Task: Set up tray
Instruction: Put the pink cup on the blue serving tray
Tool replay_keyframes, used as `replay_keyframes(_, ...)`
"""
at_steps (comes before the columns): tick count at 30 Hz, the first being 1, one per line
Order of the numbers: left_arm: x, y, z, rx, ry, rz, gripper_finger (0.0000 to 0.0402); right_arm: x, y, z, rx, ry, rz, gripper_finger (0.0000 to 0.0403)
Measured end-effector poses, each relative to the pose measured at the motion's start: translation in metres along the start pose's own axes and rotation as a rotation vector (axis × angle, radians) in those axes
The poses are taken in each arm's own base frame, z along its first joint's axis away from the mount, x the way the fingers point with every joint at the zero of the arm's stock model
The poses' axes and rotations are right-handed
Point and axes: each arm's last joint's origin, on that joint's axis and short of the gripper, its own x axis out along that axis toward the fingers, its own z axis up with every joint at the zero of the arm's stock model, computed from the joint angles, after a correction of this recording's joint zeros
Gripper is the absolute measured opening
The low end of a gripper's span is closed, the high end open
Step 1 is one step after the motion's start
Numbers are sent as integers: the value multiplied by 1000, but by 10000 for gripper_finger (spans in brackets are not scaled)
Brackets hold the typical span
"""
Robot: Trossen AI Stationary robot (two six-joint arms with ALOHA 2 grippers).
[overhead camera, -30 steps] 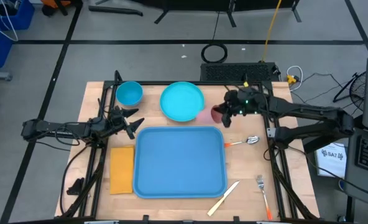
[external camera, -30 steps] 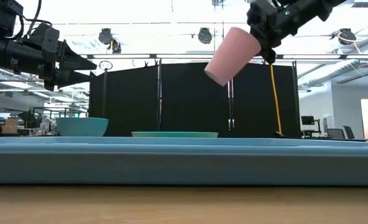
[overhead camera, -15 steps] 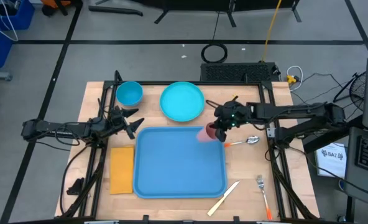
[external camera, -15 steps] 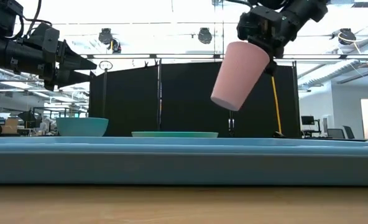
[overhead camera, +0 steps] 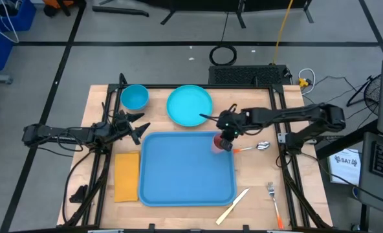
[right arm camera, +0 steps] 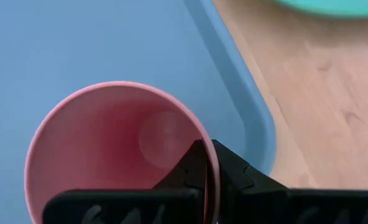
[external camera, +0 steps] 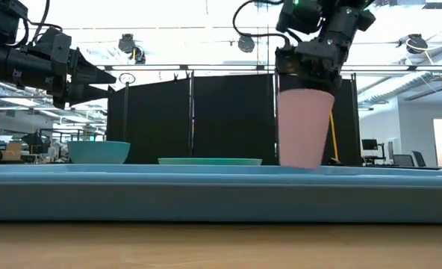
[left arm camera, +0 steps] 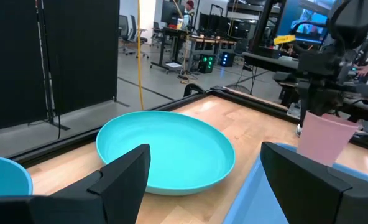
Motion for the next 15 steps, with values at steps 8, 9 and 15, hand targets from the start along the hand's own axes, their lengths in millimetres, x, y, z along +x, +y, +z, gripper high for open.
replay_keyframes(8,0,0,0,1,1,0,310,10,-1,4,-18,20,-68,0)
replay_keyframes(9,0,0,0,1,1,0,310,11,-1,4,-20,26,-70,0)
replay_keyframes(15,0,0,0,1,1,0,310,12,-2,4,-25,20,-91,0)
